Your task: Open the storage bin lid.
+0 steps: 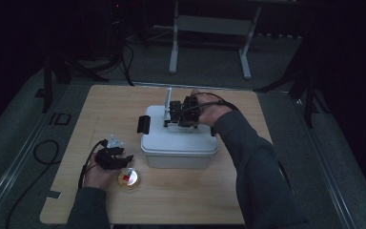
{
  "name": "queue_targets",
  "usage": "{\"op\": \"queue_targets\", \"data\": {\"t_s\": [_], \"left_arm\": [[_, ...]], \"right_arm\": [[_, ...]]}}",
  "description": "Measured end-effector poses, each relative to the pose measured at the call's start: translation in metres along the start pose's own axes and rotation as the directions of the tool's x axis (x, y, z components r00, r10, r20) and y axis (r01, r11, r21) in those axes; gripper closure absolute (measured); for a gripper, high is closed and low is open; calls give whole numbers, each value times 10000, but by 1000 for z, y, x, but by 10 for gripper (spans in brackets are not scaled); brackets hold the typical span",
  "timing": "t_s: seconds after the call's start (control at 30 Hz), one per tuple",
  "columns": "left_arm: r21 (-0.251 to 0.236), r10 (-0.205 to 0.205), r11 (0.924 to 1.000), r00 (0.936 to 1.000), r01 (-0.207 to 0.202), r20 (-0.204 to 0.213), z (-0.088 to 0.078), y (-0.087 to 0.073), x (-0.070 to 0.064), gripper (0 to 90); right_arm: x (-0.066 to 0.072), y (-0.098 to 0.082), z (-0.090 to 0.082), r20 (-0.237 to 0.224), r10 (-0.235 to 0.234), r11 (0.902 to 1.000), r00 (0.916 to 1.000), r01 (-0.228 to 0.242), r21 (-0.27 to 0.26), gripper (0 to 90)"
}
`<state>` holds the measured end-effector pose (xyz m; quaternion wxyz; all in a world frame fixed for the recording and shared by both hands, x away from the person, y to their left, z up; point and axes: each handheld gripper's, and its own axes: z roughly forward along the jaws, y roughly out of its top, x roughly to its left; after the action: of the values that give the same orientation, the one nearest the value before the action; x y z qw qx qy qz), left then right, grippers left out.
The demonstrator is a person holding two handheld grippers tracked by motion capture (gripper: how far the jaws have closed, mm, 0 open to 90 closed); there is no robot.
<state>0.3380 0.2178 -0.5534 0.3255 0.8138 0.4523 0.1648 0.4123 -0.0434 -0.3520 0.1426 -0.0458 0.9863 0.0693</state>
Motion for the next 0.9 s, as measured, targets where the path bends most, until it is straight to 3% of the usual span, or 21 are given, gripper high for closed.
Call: {"op": "queue_targets", "data": {"t_s": [0.9], "left_arm": [[-3, -17, 10000, 10000, 17, 7, 0, 0, 0, 467]], "right_arm": [[-5, -9, -20, -34, 124, 9999, 9999, -124, -30, 843]]}}
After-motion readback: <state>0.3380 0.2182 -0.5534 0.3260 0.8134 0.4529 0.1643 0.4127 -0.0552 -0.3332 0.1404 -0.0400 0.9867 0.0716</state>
